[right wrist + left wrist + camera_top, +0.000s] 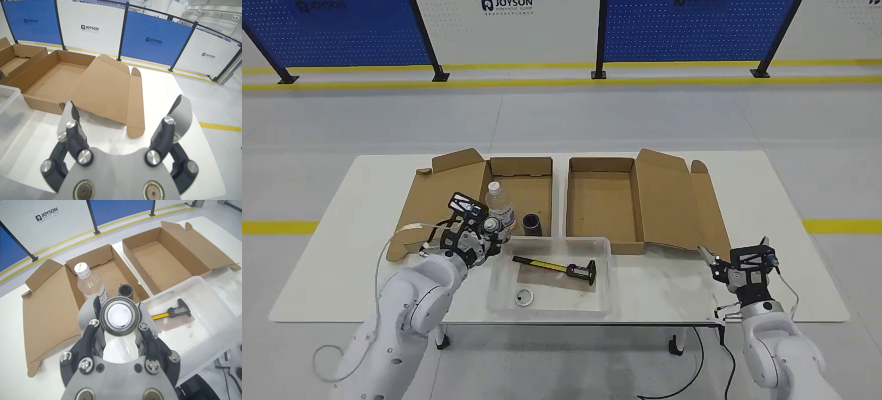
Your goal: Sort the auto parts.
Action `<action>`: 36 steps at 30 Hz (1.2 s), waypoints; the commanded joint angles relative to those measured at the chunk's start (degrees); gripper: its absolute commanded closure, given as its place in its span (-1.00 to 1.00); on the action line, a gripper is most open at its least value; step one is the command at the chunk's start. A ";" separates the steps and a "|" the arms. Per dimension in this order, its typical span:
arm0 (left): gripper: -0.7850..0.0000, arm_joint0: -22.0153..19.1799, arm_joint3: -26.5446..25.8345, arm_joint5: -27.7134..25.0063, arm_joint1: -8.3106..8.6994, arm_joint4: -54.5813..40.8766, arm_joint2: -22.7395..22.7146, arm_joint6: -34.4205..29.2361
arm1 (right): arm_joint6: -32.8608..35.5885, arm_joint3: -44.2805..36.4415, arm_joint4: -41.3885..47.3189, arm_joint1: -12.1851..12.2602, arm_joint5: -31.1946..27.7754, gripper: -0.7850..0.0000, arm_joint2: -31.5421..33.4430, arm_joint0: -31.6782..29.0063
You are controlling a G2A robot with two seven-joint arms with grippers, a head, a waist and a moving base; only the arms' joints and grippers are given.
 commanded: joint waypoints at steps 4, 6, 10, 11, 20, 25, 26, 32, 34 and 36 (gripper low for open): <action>1.00 -2.21 1.79 0.87 -0.13 2.34 0.94 -0.69 | 0.00 0.00 0.00 0.00 0.00 -1.00 0.00 0.00; 1.00 -3.09 2.81 1.16 -0.16 2.87 0.92 -0.89 | 0.00 0.00 0.00 0.00 0.00 -1.00 0.00 0.00; 1.00 -5.19 5.86 1.28 -0.22 3.93 0.88 -0.83 | 0.00 0.00 0.00 0.00 0.00 -1.00 0.00 0.00; 1.00 -5.78 6.59 1.19 -0.21 4.77 0.98 -0.92 | 0.00 0.00 0.00 0.00 0.00 -1.00 0.00 0.00; 1.00 -9.25 12.42 -0.43 -0.56 4.74 2.56 -0.37 | 0.00 0.00 0.00 0.00 0.00 -1.00 0.00 0.00; 1.00 -10.80 15.58 -0.99 -0.84 4.97 4.04 0.18 | 0.00 0.00 0.00 0.00 0.00 -1.00 0.00 0.00; 1.00 -11.09 15.94 -1.09 -0.88 5.22 4.29 0.18 | 0.00 0.00 0.00 0.00 0.00 -1.00 0.00 0.00; 1.00 -12.36 19.02 -1.05 -1.15 5.59 5.27 1.17 | 0.00 0.00 0.00 0.00 0.00 -1.00 0.00 0.00; 1.00 -12.71 19.87 -1.10 -1.24 5.40 5.48 1.45 | 0.00 0.00 0.00 0.00 0.00 -1.00 0.00 0.00; 1.00 -13.02 20.96 -1.05 -1.34 5.34 5.78 1.83 | 0.00 0.00 0.00 0.00 0.00 -1.00 0.00 0.00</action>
